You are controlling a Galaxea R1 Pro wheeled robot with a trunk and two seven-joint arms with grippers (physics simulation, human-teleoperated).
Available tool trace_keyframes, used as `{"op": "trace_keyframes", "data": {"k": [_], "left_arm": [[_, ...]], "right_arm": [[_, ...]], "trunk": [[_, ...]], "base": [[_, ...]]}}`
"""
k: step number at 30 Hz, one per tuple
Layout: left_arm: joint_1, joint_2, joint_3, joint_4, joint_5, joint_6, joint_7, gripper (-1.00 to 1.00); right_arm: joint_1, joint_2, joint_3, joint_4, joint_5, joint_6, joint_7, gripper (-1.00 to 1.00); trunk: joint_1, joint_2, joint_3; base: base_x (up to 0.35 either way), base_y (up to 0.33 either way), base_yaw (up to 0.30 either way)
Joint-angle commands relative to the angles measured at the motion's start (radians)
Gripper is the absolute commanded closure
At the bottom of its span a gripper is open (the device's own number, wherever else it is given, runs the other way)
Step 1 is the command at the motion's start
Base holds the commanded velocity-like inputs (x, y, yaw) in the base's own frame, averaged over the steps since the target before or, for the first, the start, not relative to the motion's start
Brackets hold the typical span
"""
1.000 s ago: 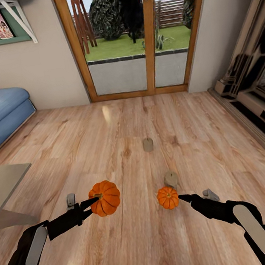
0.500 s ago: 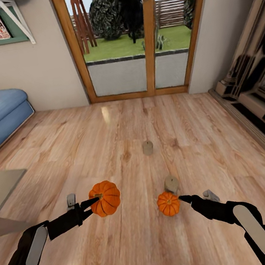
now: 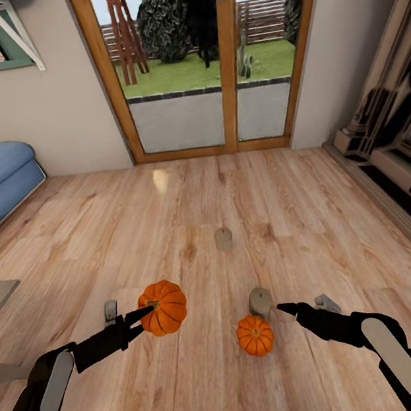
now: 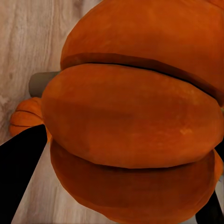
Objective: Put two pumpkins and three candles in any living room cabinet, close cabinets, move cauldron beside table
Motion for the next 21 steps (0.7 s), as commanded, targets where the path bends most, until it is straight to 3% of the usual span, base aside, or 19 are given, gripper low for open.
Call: {"op": "trace_keyframes", "data": {"k": [1, 13, 21], "left_arm": [[0.0, 0.0, 0.001, 0.0, -0.002, 0.003, -0.003, 1.0], [0.0, 0.0, 0.002, -0.001, -0.002, 0.003, -0.004, 1.0], [0.0, 0.0, 0.003, -0.001, -0.002, 0.003, -0.006, 1.0]], "right_arm": [[0.0, 0.0, -0.001, -0.001, -0.011, 0.003, -0.009, -1.0], [0.0, -0.003, -0.001, 0.005, -0.01, 0.002, -0.009, -1.0], [0.0, -0.005, 0.0, 0.046, -0.01, -0.049, -0.001, -1.0]], "trunk": [[0.0, 0.0, -0.001], [0.0, 0.0, -0.001], [0.003, -0.002, -0.032]], "base": [[0.014, -0.183, 0.0], [0.001, -0.027, 0.0], [0.0, 0.0, 0.0]]}}
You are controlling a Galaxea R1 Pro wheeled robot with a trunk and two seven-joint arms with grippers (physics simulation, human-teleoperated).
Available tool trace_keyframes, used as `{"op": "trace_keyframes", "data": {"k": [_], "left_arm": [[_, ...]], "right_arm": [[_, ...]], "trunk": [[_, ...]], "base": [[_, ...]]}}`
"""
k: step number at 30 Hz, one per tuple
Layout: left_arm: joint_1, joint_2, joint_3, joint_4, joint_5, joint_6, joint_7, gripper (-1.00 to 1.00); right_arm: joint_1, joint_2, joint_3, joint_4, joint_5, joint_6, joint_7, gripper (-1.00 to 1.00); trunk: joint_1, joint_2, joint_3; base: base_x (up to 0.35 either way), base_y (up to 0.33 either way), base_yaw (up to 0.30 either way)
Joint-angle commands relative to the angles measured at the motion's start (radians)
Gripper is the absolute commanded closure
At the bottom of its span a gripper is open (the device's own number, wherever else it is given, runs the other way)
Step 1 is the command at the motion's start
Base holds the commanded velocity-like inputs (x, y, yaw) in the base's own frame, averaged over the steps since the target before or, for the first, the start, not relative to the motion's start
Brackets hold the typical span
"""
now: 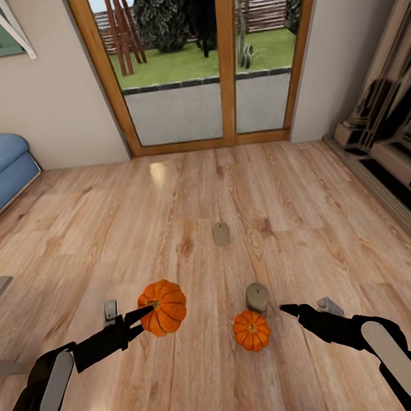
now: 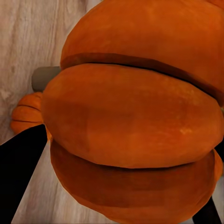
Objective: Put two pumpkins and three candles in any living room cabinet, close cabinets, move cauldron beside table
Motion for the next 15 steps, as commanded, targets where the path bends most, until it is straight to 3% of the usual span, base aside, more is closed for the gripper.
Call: {"op": "trace_keyframes", "data": {"k": [1, 15], "left_arm": [[-0.001, 0.0, 0.001, 0.0, -0.001, 0.004, -0.003, 1.0], [-0.001, 0.0, 0.0, 0.0, -0.001, 0.004, -0.004, 1.0]], "right_arm": [[0.0, 0.0, 0.0, -0.001, -0.01, 0.002, -0.009, -1.0], [0.0, 0.006, 0.005, -0.003, 0.004, -0.027, -0.006, -1.0]], "trunk": [[0.0, -0.001, -0.005], [0.006, -0.004, -0.059]], "base": [[0.0, 0.0, 0.0], [0.0, 0.0, 0.0]]}}
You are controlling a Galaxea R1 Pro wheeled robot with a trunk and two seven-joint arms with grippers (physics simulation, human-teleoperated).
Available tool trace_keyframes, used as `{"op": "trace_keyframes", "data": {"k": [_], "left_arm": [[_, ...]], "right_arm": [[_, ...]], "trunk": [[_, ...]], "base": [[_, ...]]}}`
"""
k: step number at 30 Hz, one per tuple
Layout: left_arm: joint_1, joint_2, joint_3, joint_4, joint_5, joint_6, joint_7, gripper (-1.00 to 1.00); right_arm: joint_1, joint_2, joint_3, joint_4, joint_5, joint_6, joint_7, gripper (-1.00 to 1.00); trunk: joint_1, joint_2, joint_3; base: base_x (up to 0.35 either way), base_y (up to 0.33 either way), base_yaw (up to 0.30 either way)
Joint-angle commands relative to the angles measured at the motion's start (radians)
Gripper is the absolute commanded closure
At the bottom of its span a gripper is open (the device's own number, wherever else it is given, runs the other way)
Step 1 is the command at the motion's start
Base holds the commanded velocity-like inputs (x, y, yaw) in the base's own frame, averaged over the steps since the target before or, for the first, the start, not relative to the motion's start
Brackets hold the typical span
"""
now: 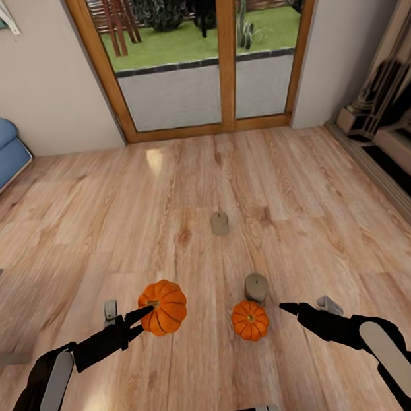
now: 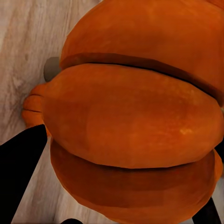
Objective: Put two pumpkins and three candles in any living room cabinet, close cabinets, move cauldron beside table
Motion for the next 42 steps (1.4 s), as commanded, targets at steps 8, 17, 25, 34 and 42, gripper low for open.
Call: {"op": "trace_keyframes", "data": {"k": [8, 17, 25, 34, 42], "left_arm": [[0.0, 0.0, 0.001, 0.0, -0.002, 0.004, -0.003, 1.0], [0.0, 0.0, 0.003, 0.0, 0.0, 0.004, -0.004, 1.0], [0.0, 0.0, 0.003, 0.0, 0.0, 0.004, -0.004, 1.0], [0.0, 0.0, 0.003, 0.0, 0.0, 0.004, -0.004, 1.0], [0.0, 0.0, 0.005, 0.0, 0.0, 0.004, -0.004, 1.0]], "right_arm": [[0.0, -0.001, 0.005, -0.006, -0.01, -0.013, -0.009, -1.0], [0.0, -0.003, 0.005, -0.005, -0.01, -0.024, -0.009, -1.0], [0.0, -0.003, 0.006, -0.005, -0.01, -0.025, -0.009, -1.0], [0.0, -0.006, 0.007, -0.001, -0.009, -0.025, -0.008, -1.0], [0.0, -0.006, 0.007, -0.001, -0.005, -0.032, -0.008, -1.0]], "trunk": [[0.003, -0.002, -0.032], [0.004, -0.003, -0.039], [0.004, -0.003, -0.039], [0.004, -0.003, -0.039], [0.004, -0.003, -0.039]], "base": [[0.0, 0.0, 0.0], [0.051, 0.0, 0.0], [0.161, 0.002, 0.0], [0.054, 0.01, 0.0], [0.0, 0.0, 0.0]]}}
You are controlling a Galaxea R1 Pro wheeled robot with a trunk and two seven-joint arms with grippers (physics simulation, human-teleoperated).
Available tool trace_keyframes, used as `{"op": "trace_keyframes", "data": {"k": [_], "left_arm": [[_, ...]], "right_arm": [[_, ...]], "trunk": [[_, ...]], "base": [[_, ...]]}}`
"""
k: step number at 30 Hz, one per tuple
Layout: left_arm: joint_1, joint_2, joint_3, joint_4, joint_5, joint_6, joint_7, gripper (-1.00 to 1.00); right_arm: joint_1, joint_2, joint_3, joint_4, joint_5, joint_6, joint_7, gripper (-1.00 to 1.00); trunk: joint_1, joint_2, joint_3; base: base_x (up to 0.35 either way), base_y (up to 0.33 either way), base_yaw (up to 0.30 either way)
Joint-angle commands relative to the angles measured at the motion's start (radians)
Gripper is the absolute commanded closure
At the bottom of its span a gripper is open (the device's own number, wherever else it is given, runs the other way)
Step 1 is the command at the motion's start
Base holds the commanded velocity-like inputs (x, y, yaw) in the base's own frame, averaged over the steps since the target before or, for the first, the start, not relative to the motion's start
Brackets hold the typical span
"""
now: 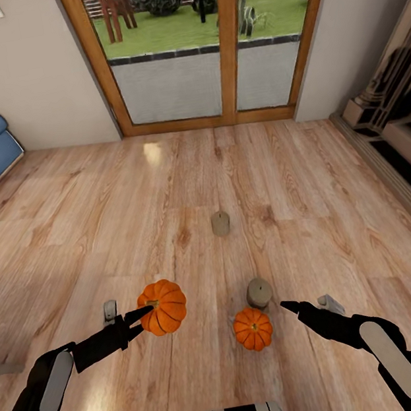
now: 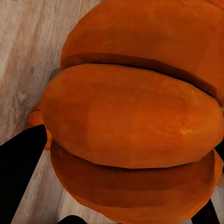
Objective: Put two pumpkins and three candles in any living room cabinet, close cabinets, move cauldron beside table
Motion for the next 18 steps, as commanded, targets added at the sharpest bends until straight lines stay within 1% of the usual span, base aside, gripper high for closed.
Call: {"op": "trace_keyframes", "data": {"k": [1, 2, 10, 15, 18], "left_arm": [[0.0, 0.0, 0.001, 0.0, -0.002, 0.003, -0.002, 1.0], [0.0, 0.0, 0.002, 0.0, -0.002, 0.003, -0.002, 1.0], [0.0, 0.0, 0.002, 0.0, -0.001, 0.003, -0.003, 1.0], [0.0, 0.0, 0.001, 0.0, -0.001, 0.003, -0.003, 1.0], [0.0, 0.0, 0.001, 0.0, -0.001, 0.003, -0.003, 1.0]], "right_arm": [[0.0, 0.0, 0.0, -0.002, -0.011, -0.001, -0.009, -1.0], [0.0, 0.0, 0.0, -0.003, -0.01, -0.003, -0.009, -1.0], [0.0, 0.0, 0.001, -0.016, -0.009, -0.01, -0.009, -1.0], [0.0, 0.002, 0.001, -0.016, 0.025, -0.01, -0.01, -1.0], [0.0, 0.003, 0.001, -0.017, 0.035, -0.01, -0.01, -1.0]], "trunk": [[0.0, 0.0, -0.001], [0.0, 0.0, -0.001], [0.003, -0.002, -0.032], [0.006, -0.003, -0.051], [0.007, -0.004, -0.063]], "base": [[0.0, 0.0, 0.0], [0.0, 0.0, 0.0], [0.0, 0.0, 0.0], [0.0, 0.0, 0.0], [0.0, 0.0, 0.0]]}}
